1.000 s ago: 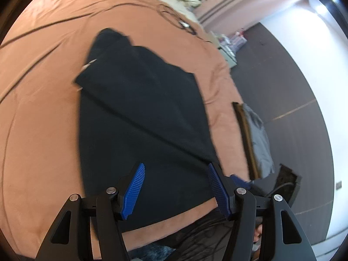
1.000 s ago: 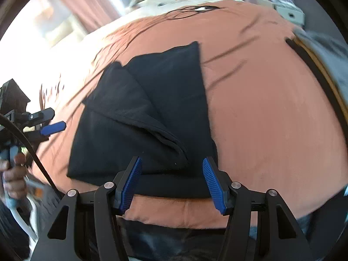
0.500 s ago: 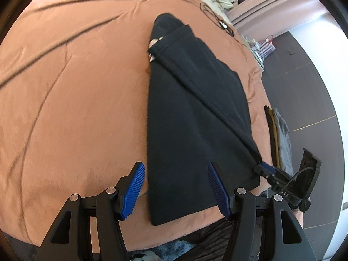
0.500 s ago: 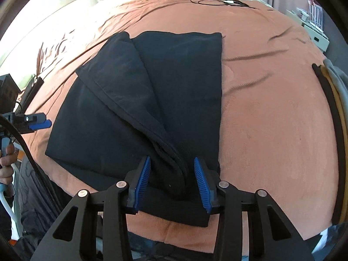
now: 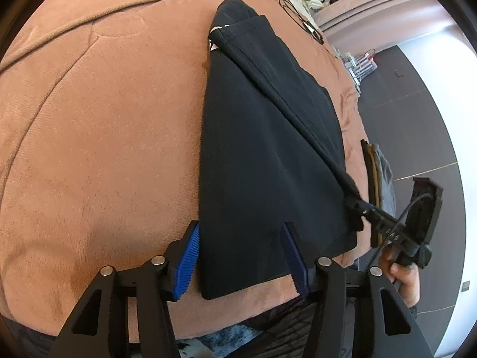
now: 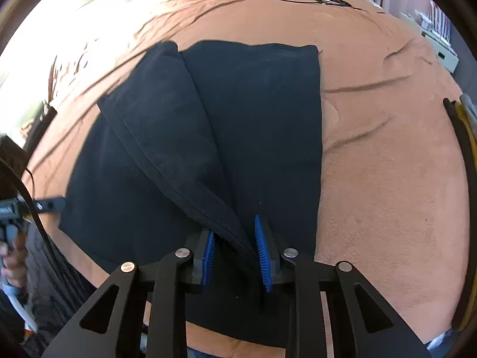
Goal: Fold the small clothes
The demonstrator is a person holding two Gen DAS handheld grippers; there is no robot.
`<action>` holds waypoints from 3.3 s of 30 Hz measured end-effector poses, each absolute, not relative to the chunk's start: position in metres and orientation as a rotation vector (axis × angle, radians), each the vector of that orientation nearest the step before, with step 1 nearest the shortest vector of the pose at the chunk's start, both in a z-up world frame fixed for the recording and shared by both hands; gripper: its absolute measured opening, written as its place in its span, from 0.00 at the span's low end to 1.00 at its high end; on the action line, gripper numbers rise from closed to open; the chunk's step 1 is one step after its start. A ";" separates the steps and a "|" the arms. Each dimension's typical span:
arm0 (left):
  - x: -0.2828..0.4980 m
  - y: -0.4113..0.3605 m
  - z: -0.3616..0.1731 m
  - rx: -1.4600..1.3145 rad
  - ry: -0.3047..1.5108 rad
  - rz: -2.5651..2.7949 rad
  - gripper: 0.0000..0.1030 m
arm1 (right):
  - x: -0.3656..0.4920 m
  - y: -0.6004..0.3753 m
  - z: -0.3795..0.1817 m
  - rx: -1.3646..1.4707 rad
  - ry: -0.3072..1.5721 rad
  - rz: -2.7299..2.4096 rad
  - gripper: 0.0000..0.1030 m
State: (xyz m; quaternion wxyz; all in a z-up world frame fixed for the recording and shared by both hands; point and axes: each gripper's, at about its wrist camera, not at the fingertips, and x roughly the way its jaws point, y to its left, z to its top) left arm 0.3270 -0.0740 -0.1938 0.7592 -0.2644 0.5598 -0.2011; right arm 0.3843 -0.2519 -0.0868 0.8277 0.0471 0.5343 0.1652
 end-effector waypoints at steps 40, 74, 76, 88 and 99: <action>0.329 -0.080 -0.192 -0.545 1.229 -0.418 0.27 | 0.350 -0.291 -0.089 0.210 1.148 0.297 0.01; 0.361 -0.060 -0.185 -0.643 1.166 -0.464 0.27 | 0.351 -0.225 -0.036 -0.074 1.040 0.354 0.60; 0.362 -0.057 -0.183 -0.649 1.159 -0.472 0.27 | 0.359 -0.217 -0.037 -0.069 1.033 0.372 0.61; 0.373 -0.039 -0.175 -0.682 1.125 -0.471 0.27 | 0.390 -0.166 -0.051 -0.133 0.997 0.482 0.54; 0.369 -0.021 -0.186 -0.704 1.146 -0.432 0.27 | 0.435 -0.103 -0.080 -0.242 1.019 0.555 0.32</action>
